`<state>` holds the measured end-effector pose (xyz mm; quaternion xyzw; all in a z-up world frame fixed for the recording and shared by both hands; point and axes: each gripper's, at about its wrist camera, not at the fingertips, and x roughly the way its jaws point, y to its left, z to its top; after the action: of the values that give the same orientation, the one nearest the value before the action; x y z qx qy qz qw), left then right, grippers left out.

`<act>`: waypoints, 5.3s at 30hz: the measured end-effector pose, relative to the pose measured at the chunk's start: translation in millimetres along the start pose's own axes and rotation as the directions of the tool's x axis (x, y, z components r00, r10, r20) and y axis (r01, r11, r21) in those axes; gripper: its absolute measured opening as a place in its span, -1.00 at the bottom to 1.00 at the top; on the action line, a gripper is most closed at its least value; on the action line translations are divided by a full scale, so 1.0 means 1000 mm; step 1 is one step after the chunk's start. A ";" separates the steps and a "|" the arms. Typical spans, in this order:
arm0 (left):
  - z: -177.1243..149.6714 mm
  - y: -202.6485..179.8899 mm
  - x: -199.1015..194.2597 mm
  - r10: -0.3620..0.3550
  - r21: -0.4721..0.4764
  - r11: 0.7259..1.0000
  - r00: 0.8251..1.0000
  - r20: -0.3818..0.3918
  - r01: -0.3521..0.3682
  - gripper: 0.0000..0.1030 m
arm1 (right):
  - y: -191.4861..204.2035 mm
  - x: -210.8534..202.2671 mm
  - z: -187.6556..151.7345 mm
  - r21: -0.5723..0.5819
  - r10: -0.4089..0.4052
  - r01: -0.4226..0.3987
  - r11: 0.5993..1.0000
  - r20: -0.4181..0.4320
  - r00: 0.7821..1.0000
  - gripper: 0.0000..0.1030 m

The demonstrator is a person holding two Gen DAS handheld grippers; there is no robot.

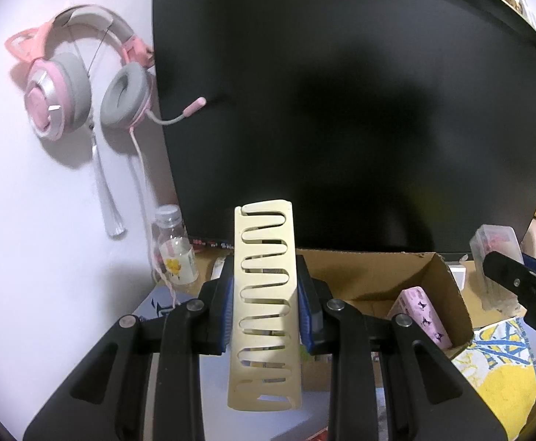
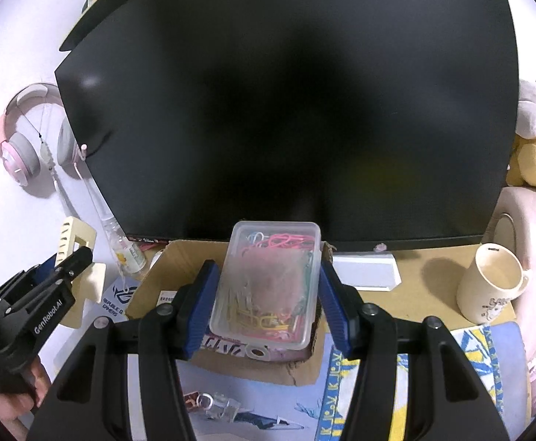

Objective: Organize objects
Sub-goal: 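Lift and carry the holder and paperclip box over the cardboard box, then lower both items into the cardboard box and open both tools, then move both tools back toward the red crane box and glass bottle, then grasp the red crane-print box with left tool while right tool grasps the glass bottle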

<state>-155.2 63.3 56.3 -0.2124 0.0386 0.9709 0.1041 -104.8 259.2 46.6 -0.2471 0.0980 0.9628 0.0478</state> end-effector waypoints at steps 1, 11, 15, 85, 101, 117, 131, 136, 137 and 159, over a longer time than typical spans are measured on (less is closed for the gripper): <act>0.001 -0.002 0.002 0.003 0.007 1.000 1.000 0.007 -0.003 -0.48 | 0.000 0.004 0.001 0.002 0.009 -0.009 1.000 -0.001 1.000 0.14; -0.008 -0.013 0.027 -0.118 0.001 0.993 0.993 0.018 0.118 -0.47 | -0.004 0.048 -0.007 0.032 0.103 -0.102 0.994 -0.044 0.994 0.14; -0.013 -0.020 0.037 -0.137 0.007 0.991 0.991 -0.001 0.137 -0.47 | -0.006 0.065 -0.015 0.022 0.079 -0.078 0.997 -0.077 0.994 0.14; -0.015 -0.016 0.000 0.148 0.150 0.977 0.988 0.040 -0.152 1.00 | -0.001 0.036 -0.012 -0.035 -0.020 0.016 0.999 -0.096 0.995 1.00; -0.025 0.013 -0.051 0.102 0.073 0.992 0.994 0.042 -0.105 1.00 | 0.002 -0.019 -0.018 -0.038 -0.005 0.004 0.999 -0.040 0.999 1.00; -0.052 0.036 -0.074 0.073 -0.009 0.997 0.997 -0.005 -0.073 1.00 | 0.009 -0.034 -0.052 -0.024 0.092 -0.092 0.995 -0.021 0.996 1.00; -0.089 0.019 -0.048 0.039 0.032 0.999 0.986 -0.161 -0.034 1.00 | 0.007 0.005 -0.086 0.039 0.090 -0.086 0.996 -0.147 0.985 1.00; -0.096 0.012 -0.035 0.019 0.046 0.999 0.977 -0.211 -0.010 1.00 | 0.005 0.013 -0.092 0.065 0.098 -0.088 0.994 -0.181 0.978 1.00; -0.097 0.011 -0.032 0.017 0.050 0.999 0.975 -0.220 -0.006 1.00 | 0.006 0.015 -0.093 0.067 0.099 -0.088 0.994 -0.188 0.977 1.00; -0.146 -0.018 0.038 -0.070 0.106 0.985 0.884 -0.462 0.134 1.00 | 0.011 0.057 -0.124 0.082 0.083 -0.058 0.995 -0.331 0.940 1.00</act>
<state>-126.4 70.6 -92.3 -0.4287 0.1164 0.8820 0.1573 -97.9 225.1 -85.5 -0.4011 0.1477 0.9040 0.0048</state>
